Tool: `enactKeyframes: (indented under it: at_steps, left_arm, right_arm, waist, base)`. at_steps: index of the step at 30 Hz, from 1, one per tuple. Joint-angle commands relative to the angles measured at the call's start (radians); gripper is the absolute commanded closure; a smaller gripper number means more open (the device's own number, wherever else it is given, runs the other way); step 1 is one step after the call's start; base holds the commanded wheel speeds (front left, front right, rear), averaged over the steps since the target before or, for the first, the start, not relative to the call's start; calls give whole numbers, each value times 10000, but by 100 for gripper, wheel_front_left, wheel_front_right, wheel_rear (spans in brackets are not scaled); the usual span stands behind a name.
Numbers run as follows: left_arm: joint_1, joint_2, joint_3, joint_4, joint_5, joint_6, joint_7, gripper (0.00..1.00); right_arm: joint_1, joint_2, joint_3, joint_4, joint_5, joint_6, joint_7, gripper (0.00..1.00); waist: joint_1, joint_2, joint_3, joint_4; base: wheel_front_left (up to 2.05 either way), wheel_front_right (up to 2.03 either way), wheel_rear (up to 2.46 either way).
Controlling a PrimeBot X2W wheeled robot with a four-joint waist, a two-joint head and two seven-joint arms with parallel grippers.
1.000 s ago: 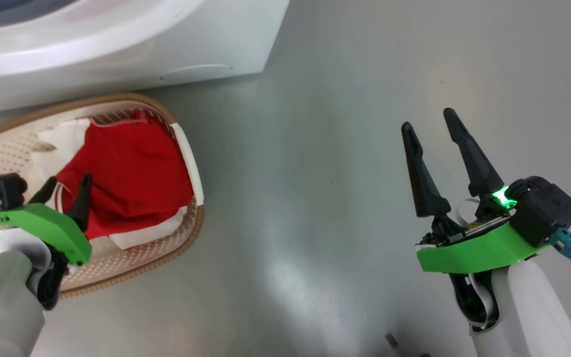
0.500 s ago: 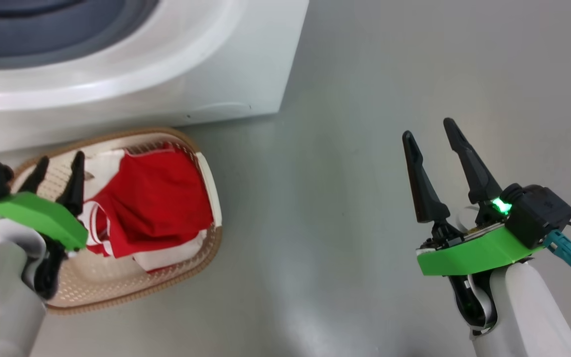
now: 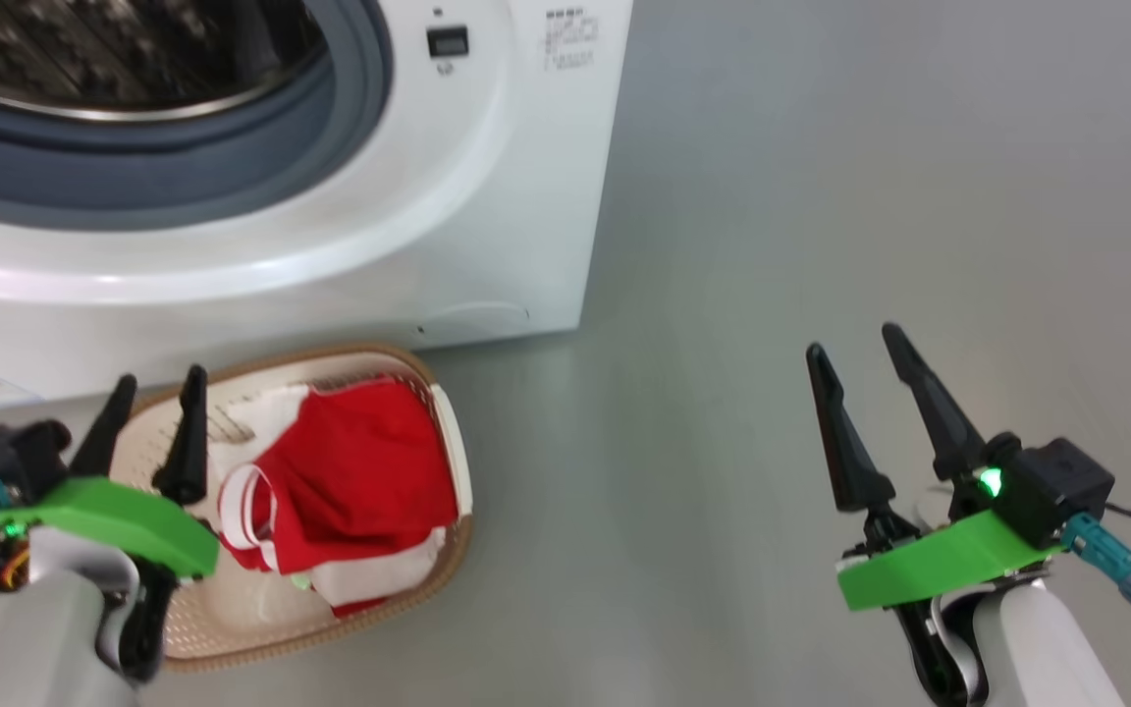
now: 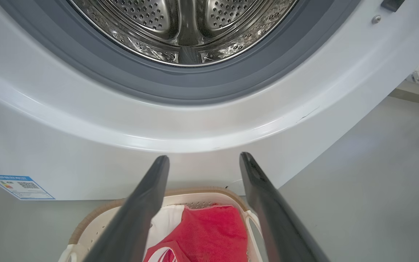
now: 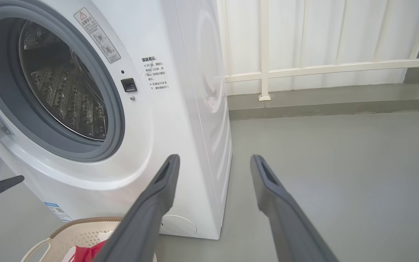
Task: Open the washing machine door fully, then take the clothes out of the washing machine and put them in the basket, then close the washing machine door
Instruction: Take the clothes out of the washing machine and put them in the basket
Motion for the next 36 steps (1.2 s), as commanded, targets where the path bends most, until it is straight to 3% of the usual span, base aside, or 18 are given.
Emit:
enactKeyframes:
  at_steps: [1,14,36]
  left_arm:
    - [93,337,382,-214,120,-29,-118,0]
    - [2497,-363,2411,-2497,1760,-29,-118,0]
    - [5057,-947,3530,-5001,2765,-29,-118,0]
  right_arm:
    - [132,47,191,-205,-147,16,-48,0]
    - [1106,-132,90,20,-21,16,-48,0]
    - [2172,-360,-219,-65,186,16,-48,0]
  waist:
    - [0,0,-515,160]
    - [0,0,-1927,230]
    - [0,0,-2681,399]
  base:
    - [0,0,0]
    - [0,0,0]
    - [0,0,0]
